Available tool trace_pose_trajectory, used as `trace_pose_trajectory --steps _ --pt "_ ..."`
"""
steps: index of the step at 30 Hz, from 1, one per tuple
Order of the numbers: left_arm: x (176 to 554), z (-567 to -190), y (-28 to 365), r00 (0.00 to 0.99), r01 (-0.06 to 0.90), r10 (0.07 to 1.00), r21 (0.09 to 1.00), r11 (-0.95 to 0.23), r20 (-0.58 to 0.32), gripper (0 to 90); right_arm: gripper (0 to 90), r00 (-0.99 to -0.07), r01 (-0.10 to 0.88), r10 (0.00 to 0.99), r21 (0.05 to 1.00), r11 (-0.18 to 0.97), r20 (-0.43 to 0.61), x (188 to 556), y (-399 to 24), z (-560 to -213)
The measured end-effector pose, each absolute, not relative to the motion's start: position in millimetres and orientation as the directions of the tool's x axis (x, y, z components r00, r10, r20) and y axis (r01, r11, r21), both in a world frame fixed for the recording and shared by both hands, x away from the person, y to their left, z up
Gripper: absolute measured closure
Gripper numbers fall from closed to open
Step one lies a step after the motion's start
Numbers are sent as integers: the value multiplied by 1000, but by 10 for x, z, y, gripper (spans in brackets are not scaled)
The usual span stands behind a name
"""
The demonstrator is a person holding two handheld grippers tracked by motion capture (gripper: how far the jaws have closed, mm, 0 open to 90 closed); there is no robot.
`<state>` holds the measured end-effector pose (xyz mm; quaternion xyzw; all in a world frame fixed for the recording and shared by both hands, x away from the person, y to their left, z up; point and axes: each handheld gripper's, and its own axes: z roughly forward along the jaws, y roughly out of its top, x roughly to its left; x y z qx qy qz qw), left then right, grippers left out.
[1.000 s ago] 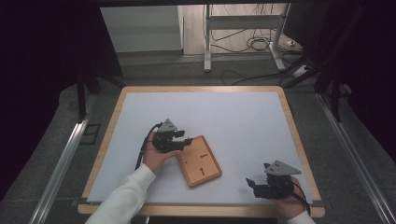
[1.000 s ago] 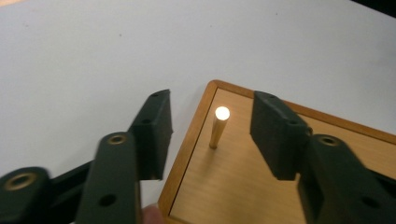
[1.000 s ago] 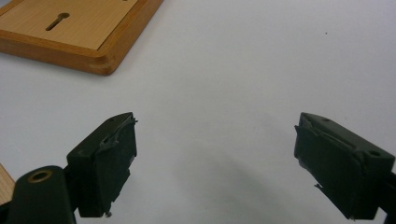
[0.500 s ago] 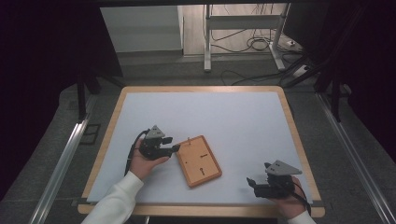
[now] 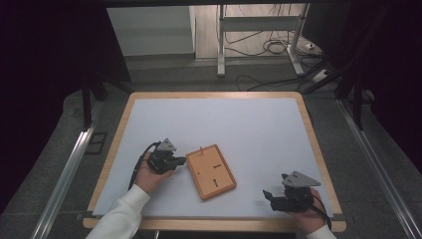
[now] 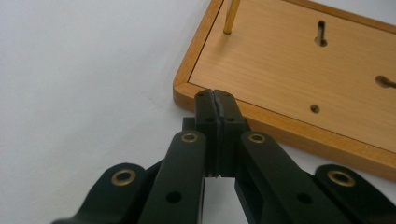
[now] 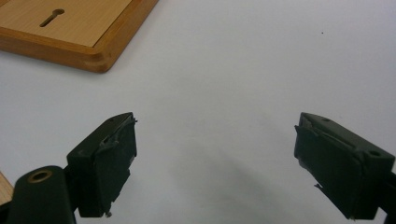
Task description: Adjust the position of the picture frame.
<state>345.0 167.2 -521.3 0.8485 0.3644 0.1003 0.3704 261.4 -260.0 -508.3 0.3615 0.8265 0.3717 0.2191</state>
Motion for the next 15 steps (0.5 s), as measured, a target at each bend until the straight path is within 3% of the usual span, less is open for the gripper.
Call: trace_pose_trajectory --steps 15 --pt "3467 -5289 1610 720 556 690 658 -509 -75 900 130 -644 432 759 773 465 -97 2610 -2595 -5081"
